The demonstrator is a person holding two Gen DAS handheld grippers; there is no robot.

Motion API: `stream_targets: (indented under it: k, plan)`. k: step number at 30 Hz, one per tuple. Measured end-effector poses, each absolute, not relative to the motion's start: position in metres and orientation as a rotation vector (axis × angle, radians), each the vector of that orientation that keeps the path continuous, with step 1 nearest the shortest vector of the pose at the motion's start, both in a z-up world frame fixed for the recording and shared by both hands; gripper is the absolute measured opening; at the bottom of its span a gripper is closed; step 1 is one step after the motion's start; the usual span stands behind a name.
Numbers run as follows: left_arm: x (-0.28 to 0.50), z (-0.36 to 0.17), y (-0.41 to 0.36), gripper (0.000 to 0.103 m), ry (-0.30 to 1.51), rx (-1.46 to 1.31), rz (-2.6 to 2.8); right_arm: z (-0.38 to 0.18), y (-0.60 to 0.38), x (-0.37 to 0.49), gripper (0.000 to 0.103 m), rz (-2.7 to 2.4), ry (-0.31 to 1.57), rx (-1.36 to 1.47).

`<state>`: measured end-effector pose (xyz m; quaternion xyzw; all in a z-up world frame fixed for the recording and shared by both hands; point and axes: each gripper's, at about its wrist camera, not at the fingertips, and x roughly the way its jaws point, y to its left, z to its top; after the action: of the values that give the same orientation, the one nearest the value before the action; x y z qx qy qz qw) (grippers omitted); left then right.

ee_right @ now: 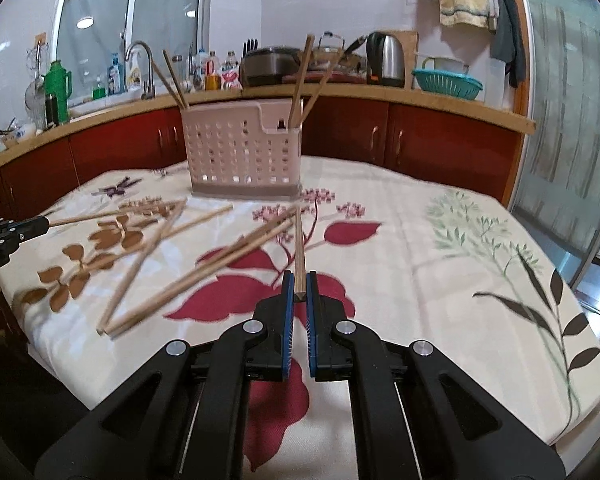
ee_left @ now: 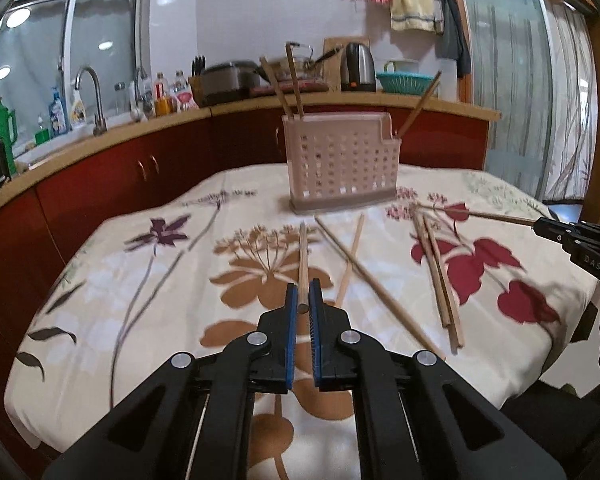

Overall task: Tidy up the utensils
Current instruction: 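Lift both held chopsticks and carry them above the pink holder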

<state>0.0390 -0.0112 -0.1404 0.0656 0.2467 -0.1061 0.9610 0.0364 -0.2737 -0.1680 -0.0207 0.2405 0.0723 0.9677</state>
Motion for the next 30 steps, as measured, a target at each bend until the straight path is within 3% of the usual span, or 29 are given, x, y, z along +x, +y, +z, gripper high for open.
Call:
stream_targets:
  k: [14,30]
  plan:
    - [0.022,-0.096,-0.006,0.006,0.367,0.109,-0.205,-0.119,-0.27,0.017,0.006,0.158,0.372,-0.027]
    - [0.019,-0.052,0.01,0.006,0.352,0.009,-0.21,-0.081,-0.266,0.011,0.006,0.181,0.306,-0.002]
